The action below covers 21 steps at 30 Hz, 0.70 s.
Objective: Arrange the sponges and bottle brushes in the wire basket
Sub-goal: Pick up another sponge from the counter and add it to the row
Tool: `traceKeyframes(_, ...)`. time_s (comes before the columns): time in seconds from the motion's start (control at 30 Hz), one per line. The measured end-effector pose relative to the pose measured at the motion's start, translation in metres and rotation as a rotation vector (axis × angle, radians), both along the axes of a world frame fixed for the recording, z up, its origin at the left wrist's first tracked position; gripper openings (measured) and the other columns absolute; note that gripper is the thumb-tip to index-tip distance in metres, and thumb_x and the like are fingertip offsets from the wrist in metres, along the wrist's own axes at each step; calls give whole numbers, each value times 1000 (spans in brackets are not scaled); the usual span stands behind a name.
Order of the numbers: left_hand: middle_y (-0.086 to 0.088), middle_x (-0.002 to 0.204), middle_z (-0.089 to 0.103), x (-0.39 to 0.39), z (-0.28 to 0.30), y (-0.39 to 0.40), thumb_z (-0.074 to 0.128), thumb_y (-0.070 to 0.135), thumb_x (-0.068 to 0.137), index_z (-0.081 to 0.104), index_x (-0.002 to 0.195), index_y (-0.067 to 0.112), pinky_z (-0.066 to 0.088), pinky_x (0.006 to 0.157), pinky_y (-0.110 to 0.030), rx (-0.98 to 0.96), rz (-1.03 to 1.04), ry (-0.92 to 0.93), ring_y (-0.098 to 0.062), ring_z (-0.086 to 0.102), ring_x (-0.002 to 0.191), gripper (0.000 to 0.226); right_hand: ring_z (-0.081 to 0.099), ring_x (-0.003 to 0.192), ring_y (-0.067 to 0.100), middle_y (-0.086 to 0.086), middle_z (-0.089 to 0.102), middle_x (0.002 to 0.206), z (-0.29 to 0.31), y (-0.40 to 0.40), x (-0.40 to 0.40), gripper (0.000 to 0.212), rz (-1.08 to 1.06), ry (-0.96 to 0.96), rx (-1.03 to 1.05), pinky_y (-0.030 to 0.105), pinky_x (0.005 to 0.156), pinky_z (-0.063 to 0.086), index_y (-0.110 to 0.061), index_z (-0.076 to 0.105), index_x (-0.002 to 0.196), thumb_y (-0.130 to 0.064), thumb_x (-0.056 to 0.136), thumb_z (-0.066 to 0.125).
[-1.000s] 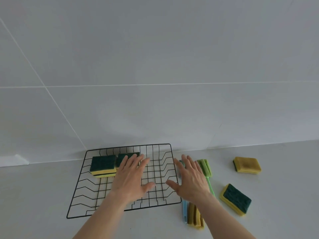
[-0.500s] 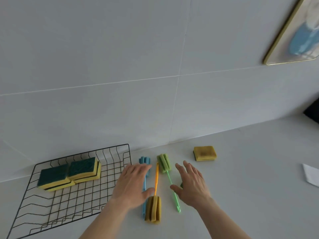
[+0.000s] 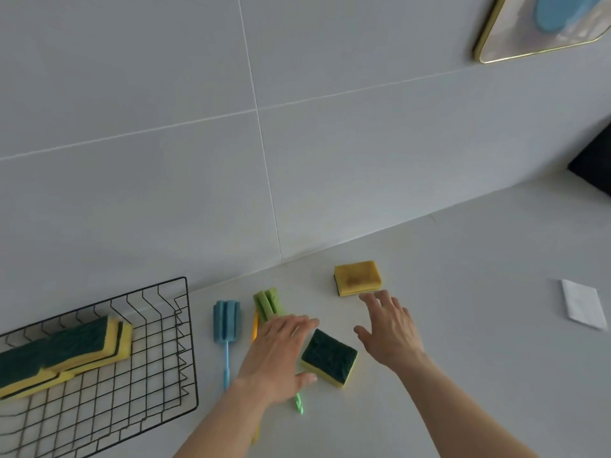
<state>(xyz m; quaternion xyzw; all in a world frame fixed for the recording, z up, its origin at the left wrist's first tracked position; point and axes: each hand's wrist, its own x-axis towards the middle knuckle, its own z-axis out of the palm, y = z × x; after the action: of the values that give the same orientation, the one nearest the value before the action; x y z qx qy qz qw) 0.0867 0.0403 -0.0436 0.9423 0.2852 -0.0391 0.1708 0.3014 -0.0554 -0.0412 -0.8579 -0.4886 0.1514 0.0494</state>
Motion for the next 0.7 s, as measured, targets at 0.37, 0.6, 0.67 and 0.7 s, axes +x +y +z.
traceKeyframes(0.37,8,153,35,23,-39,-5,82,33,77,17,145,39,4,122,-39,-37,-77,30,-18,22,143,94,3,152,27,4,10,165,-30,61,48,86,129,-20,-11,39,119,21,-17,22,151,-27,84,76)
traceKeyframes(0.6,10,130,48,14,-45,-9,78,51,75,26,137,38,26,111,-31,-30,29,-66,-14,38,122,83,38,127,27,2,40,130,-38,69,45,75,133,-81,-55,47,118,19,-30,39,140,-18,75,74)
traceKeyframes(0.67,10,131,48,13,-45,-12,78,54,74,25,138,38,26,111,-31,-33,48,-65,-14,38,122,85,48,112,25,0,41,125,-38,66,41,72,91,90,-13,39,102,37,-30,41,137,-28,74,75)
traceKeyframes(0.7,11,132,48,13,-45,-13,78,56,73,24,139,39,25,111,-31,-40,61,-67,-14,38,124,86,50,107,24,-1,43,124,-36,65,40,71,69,171,14,37,94,42,-30,42,135,-34,73,75)
